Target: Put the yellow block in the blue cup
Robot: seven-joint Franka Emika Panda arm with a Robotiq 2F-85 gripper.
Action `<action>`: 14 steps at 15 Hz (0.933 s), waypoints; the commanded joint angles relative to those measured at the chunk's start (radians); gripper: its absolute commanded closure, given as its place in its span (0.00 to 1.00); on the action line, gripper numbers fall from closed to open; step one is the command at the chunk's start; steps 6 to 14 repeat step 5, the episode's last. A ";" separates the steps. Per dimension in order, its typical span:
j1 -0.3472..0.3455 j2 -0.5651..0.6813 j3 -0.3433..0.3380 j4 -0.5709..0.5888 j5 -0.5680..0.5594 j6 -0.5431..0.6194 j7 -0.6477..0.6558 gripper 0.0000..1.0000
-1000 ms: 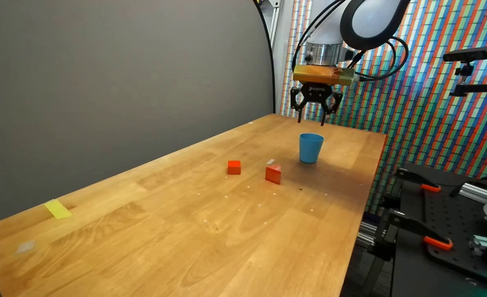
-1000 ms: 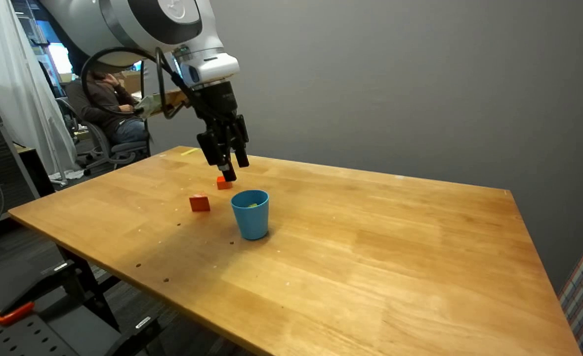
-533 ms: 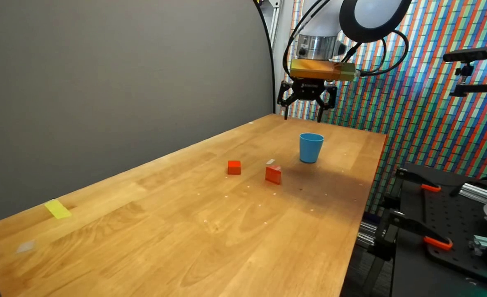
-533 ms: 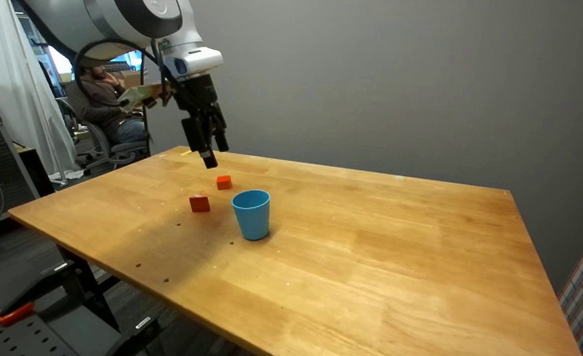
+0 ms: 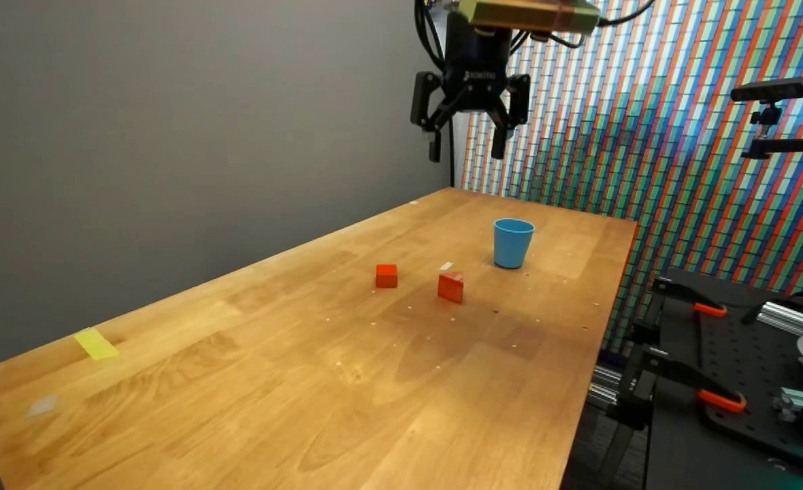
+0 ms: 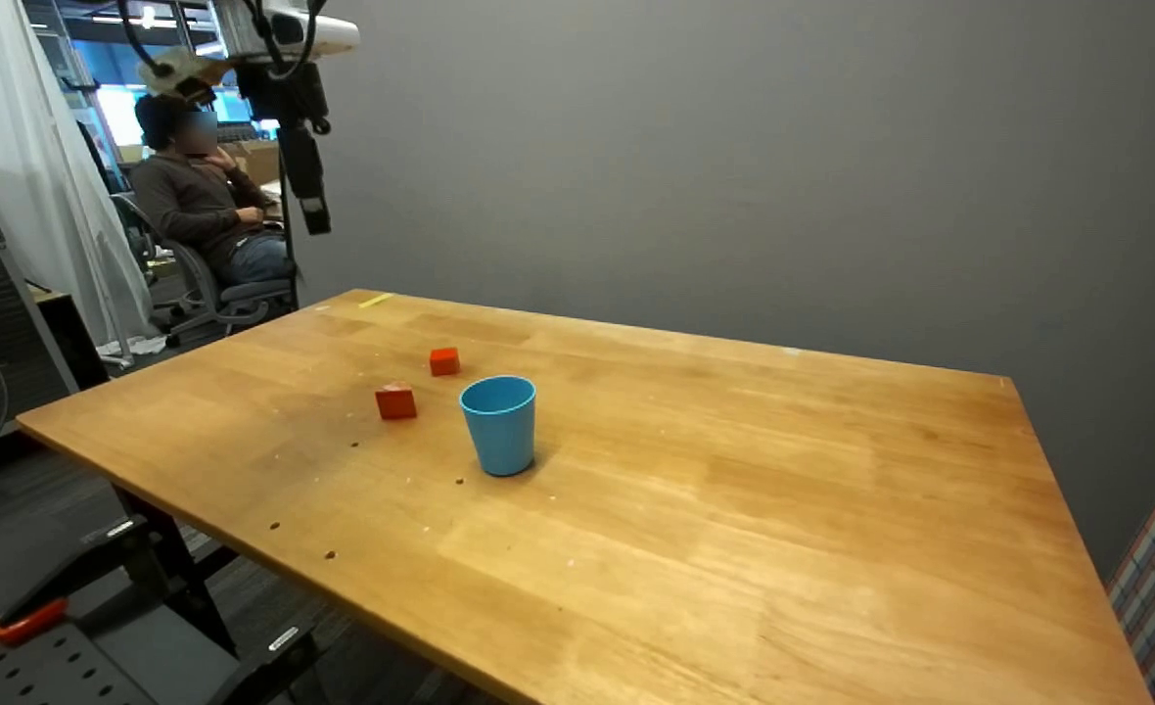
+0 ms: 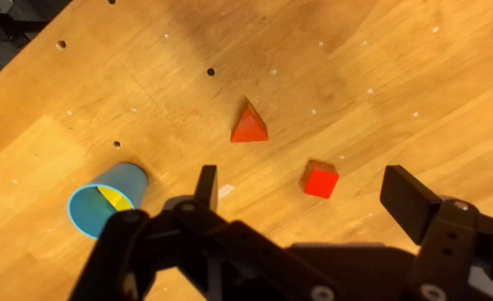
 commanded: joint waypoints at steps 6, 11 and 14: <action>-0.015 0.000 0.007 0.095 0.032 -0.127 -0.145 0.00; -0.015 0.000 0.007 0.095 0.032 -0.127 -0.145 0.00; -0.015 0.000 0.007 0.095 0.032 -0.127 -0.145 0.00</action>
